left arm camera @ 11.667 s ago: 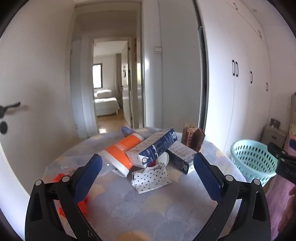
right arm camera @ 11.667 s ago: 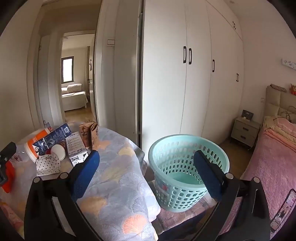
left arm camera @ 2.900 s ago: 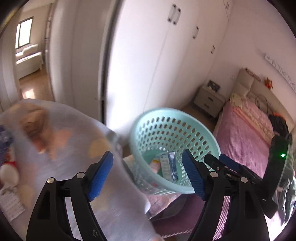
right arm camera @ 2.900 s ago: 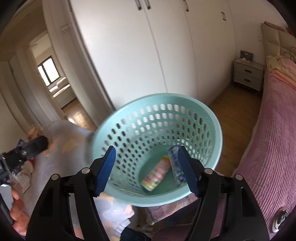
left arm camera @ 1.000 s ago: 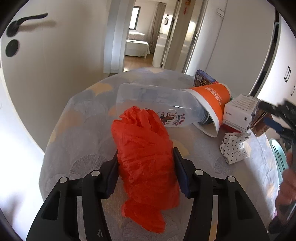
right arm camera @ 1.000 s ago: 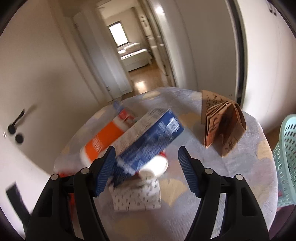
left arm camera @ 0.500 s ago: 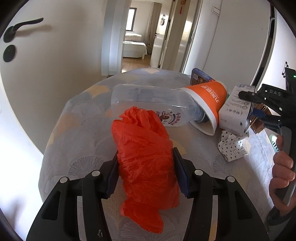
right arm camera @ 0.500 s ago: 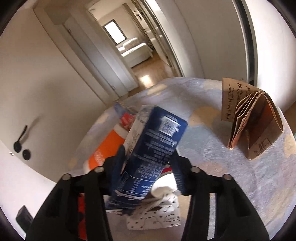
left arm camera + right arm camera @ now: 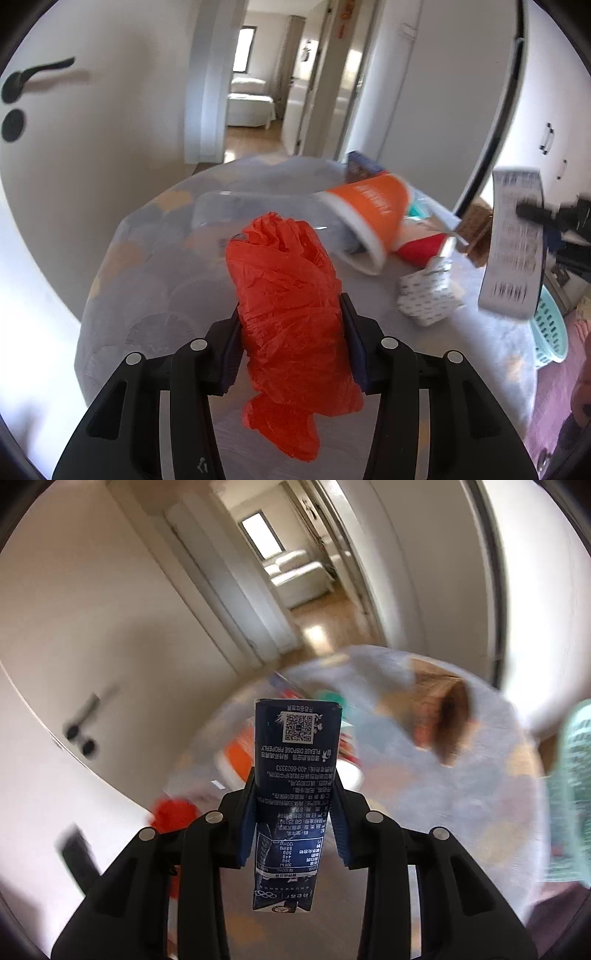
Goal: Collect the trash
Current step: 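Grasp the red plastic bag with the left tool while the right tool grasps the blue carton, then carry the red bag and blue carton to the green basket and release both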
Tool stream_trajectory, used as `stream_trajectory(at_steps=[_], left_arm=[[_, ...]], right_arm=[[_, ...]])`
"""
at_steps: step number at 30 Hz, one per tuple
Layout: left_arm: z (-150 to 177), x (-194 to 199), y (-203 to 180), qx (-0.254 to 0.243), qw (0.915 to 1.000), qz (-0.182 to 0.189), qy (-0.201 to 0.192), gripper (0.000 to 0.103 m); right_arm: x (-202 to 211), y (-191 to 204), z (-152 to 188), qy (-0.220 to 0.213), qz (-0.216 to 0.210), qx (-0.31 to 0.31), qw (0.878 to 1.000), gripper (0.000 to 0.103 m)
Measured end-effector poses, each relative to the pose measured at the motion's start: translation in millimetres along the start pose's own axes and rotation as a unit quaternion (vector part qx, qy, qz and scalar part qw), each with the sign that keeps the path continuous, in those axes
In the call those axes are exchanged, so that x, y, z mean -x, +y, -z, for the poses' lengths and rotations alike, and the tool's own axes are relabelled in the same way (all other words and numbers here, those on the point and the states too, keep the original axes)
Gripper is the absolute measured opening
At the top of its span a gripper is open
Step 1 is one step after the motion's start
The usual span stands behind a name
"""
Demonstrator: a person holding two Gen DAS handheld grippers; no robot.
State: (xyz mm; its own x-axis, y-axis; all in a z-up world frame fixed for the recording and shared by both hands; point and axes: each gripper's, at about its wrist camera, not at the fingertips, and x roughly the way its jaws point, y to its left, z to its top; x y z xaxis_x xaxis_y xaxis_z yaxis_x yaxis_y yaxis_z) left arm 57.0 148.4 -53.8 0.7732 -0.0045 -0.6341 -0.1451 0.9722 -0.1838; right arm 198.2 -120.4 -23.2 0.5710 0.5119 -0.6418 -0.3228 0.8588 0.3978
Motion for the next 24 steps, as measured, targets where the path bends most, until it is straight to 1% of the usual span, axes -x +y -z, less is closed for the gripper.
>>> stream_trajectory(at_steps=[2,5,7,11,12,15,17,24], left_arm=[[0,4,-10,-0.008,0.9999,0.01,-0.004,0.045],[2,3,-24,-0.017,0.9995,0.027,-0.002,0.045],[3,-1,-34,-0.024,0.9991,0.034,0.003,0.045],[9,-5,-53,-0.04,0.9983,0.04,0.01,0.045],[9,-4,-57,-0.044,0.9982,0.04,0.01,0.045],[13,0,-63,-0.052,0.9979,0.038,0.007,0.045],[14,2,-63,-0.053,0.9979,0.037,0.008,0.045],[16,3,-65,-0.059,0.9976,0.036,0.01,0.045]], right_arm=[[5,-6,10,0.017,0.046,0.031,0.998,0.032],[3,-17,21,0.038,0.087,0.046,0.994,0.033],[-2,-26,28,0.053,0.1,0.046,0.993,0.033],[-12,-32,41,0.039,0.112,0.055,0.991,0.035],[-16,-31,45,0.041,0.11,0.056,0.992,0.035],[-24,-31,56,0.051,0.074,0.045,0.995,0.035],[-28,-31,65,0.057,0.06,0.037,0.996,0.038],[-24,-36,80,0.043,0.048,0.013,0.998,0.039]])
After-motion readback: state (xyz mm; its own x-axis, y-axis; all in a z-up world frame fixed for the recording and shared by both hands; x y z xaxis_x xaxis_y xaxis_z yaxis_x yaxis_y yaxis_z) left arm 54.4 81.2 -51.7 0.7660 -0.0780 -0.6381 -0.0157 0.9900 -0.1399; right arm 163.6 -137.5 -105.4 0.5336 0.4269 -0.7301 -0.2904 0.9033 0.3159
